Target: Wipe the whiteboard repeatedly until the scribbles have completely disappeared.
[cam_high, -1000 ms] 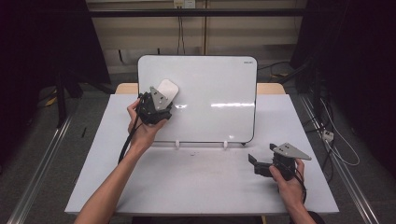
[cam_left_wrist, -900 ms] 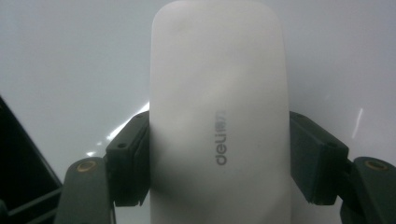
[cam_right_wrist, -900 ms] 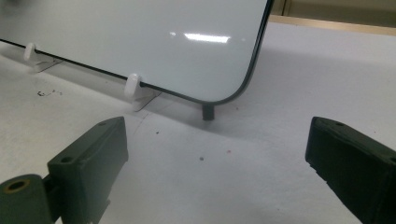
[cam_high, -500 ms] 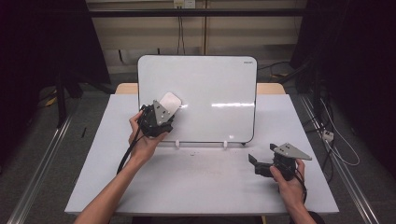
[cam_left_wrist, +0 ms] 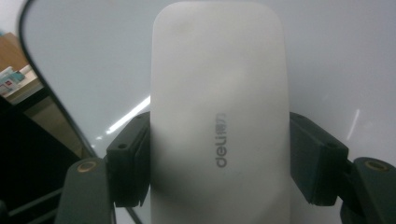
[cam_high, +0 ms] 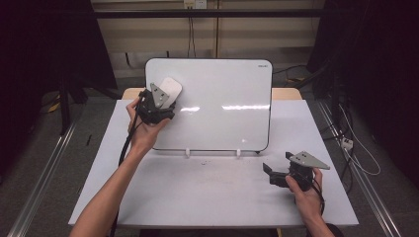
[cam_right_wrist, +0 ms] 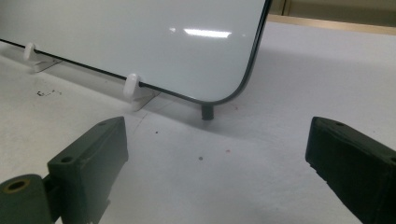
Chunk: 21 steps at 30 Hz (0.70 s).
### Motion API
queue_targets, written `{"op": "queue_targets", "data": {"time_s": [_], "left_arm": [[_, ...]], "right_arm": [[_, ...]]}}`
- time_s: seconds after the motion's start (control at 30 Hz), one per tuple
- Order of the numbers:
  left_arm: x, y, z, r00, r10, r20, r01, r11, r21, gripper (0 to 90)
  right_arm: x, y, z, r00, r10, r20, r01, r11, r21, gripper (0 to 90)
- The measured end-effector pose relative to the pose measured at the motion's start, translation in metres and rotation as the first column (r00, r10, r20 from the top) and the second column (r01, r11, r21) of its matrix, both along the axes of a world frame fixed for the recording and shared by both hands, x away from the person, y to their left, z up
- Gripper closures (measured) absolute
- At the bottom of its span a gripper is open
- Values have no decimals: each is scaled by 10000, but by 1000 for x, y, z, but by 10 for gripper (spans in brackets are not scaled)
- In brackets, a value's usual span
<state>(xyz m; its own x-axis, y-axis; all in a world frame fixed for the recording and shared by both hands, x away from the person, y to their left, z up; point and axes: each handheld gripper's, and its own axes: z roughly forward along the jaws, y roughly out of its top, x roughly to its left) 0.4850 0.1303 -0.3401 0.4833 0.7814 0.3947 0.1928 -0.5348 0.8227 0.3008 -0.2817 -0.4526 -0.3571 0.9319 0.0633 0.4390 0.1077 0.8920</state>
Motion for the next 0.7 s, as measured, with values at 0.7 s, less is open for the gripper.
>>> {"op": "queue_targets", "data": {"time_s": [0.7], "left_arm": [[-30, 12, -42, 9997, -232, 33, 233, 9995, -204, 311]], "right_arm": [[-1, 1, 1, 10000, 31, 41, -31, 10000, -16, 59]]}}
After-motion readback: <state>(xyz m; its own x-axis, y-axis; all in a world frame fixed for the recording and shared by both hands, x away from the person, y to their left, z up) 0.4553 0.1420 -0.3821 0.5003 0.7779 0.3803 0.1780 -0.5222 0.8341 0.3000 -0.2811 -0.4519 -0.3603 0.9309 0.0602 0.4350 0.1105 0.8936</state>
